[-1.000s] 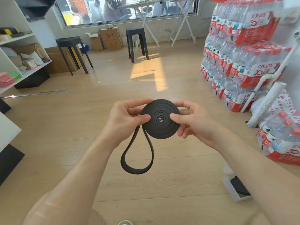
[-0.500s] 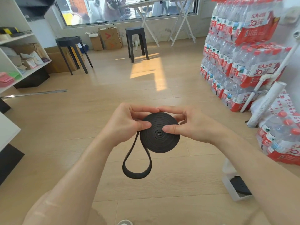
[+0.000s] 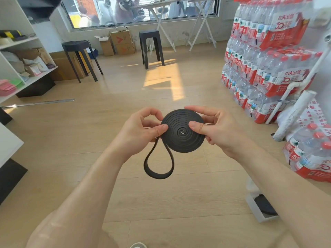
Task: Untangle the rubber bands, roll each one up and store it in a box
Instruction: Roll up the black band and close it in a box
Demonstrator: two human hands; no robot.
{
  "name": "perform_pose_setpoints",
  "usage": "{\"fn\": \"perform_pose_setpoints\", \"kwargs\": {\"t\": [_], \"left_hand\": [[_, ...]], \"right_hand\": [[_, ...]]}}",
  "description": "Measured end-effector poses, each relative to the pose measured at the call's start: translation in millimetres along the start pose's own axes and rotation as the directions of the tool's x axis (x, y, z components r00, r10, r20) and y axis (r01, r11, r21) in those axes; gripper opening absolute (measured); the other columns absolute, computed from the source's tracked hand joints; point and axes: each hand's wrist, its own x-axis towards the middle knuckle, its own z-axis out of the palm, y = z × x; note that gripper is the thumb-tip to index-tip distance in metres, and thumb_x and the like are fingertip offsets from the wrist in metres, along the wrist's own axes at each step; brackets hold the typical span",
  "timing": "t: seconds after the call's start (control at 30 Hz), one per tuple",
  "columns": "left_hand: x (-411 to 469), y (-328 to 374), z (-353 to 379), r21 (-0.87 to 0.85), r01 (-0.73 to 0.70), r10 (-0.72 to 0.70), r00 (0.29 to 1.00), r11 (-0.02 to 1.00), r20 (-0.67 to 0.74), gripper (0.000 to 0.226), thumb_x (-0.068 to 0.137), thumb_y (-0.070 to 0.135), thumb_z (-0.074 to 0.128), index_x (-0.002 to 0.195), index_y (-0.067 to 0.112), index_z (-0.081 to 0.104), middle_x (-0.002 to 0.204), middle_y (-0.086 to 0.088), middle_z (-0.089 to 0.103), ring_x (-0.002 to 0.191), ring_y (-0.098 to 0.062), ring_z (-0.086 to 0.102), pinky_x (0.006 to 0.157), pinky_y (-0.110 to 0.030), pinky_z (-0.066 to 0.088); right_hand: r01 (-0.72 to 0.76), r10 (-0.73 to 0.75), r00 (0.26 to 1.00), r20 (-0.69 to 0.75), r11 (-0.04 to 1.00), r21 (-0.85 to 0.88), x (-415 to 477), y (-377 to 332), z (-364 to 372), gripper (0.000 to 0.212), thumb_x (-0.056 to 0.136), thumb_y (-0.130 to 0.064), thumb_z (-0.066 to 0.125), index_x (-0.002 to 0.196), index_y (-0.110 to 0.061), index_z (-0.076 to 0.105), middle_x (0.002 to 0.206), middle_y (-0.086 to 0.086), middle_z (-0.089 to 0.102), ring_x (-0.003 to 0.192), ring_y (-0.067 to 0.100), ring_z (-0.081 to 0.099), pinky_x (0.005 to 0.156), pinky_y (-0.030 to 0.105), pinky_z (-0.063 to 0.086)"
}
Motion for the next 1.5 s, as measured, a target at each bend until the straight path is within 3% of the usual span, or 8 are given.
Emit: {"fn": "perform_pose_setpoints", "kwargs": {"t": [0.23, 0.47, 0.63, 0.9, 1.07, 1.27, 1.4, 1.5], "left_hand": [[2, -3, 1, -0.147, 0.055, -0.061, 0.997, 0.988, -0.040, 0.016, 0.080, 0.007, 0.073, 0.080, 0.012, 0.057, 0.080, -0.011, 0.069, 0.072, -0.020, 0.067, 0.076, -0.036, 0.058], [-2, -4, 4, -0.074, 0.083, -0.076, 0.993, 0.994, 0.087, 0.036, 0.082, 0.003, 0.070, 0.100, 0.025, 0.049, 0.090, -0.017, 0.073, 0.080, -0.024, 0.070, 0.076, -0.034, 0.057], [-2, 2, 8, -0.138, 0.004, -0.012, 0.999, 0.990, -0.052, 0.035, 0.084, 0.002, 0.069, 0.110, 0.022, 0.056, 0.087, -0.012, 0.075, 0.076, -0.021, 0.071, 0.068, -0.029, 0.057], [-1, 2, 1, -0.163, -0.018, -0.005, 0.990, 0.986, -0.138, 0.030, 0.085, 0.004, 0.067, 0.103, 0.027, 0.070, 0.083, -0.002, 0.076, 0.075, -0.014, 0.068, 0.072, -0.030, 0.054], [-2, 4, -1, -0.145, -0.044, 0.016, 0.982, 0.988, -0.186, 0.029, 0.086, 0.000, 0.064, 0.095, 0.027, 0.071, 0.074, 0.003, 0.075, 0.065, -0.008, 0.062, 0.059, -0.019, 0.048], [-2, 3, 1, -0.215, -0.026, 0.000, 0.993, 0.976, -0.120, 0.021, 0.081, 0.006, 0.071, 0.097, 0.017, 0.064, 0.090, -0.009, 0.075, 0.084, -0.023, 0.070, 0.084, -0.036, 0.056], [-3, 7, 0, -0.158, 0.002, -0.004, 1.000, 0.987, -0.012, 0.042, 0.081, 0.006, 0.071, 0.112, 0.032, 0.062, 0.091, -0.009, 0.075, 0.089, -0.028, 0.071, 0.088, -0.043, 0.055], [-3, 7, 2, -0.154, -0.003, -0.002, 0.999, 0.988, -0.035, 0.045, 0.082, 0.005, 0.070, 0.116, 0.033, 0.062, 0.090, -0.011, 0.075, 0.090, -0.033, 0.070, 0.087, -0.048, 0.055]], "right_hand": [[0.014, -0.010, 0.999, -0.049, 0.995, 0.102, 4, 5, 1, 0.036, 0.087, -0.003, 0.066, 0.104, -0.034, 0.068, 0.059, -0.008, 0.059, 0.038, 0.007, 0.030, 0.036, 0.017, 0.027], [0.022, -0.002, 0.992, -0.127, 0.987, 0.157, 5, 7, 2, 0.031, 0.088, -0.005, 0.066, 0.104, -0.031, 0.069, 0.074, 0.006, 0.061, 0.041, 0.007, 0.031, 0.037, 0.016, 0.028], [0.044, -0.004, 0.980, -0.197, 0.979, 0.199, 3, 12, 10, 0.030, 0.090, -0.008, 0.066, 0.111, -0.029, 0.064, 0.073, 0.009, 0.058, 0.040, 0.006, 0.037, 0.038, 0.017, 0.034], [-0.067, 0.075, 0.994, -0.078, 0.992, 0.106, -3, 16, 17, 0.030, 0.094, -0.012, 0.062, 0.114, -0.026, 0.044, 0.082, 0.008, 0.064, 0.046, 0.015, 0.055, 0.047, 0.029, 0.050], [-0.098, 0.101, 0.995, -0.019, 0.989, 0.112, -5, 14, 18, 0.032, 0.092, -0.010, 0.063, 0.110, -0.024, 0.040, 0.091, 0.009, 0.063, 0.046, 0.022, 0.059, 0.047, 0.032, 0.052], [-0.059, 0.081, 0.992, -0.093, 0.974, 0.221, -1, 14, 12, 0.032, 0.093, -0.007, 0.062, 0.112, -0.028, 0.047, 0.091, 0.007, 0.065, 0.045, 0.021, 0.055, 0.045, 0.028, 0.050], [-0.077, 0.120, 0.987, -0.104, 0.934, 0.348, -1, 16, 15, 0.034, 0.093, -0.006, 0.060, 0.114, -0.031, 0.051, 0.095, 0.007, 0.065, 0.046, 0.019, 0.057, 0.046, 0.027, 0.051], [-0.093, 0.142, 0.985, -0.097, 0.916, 0.390, -2, 15, 19, 0.034, 0.094, -0.006, 0.060, 0.117, -0.028, 0.047, 0.095, 0.005, 0.064, 0.046, 0.019, 0.057, 0.046, 0.028, 0.053]]}}
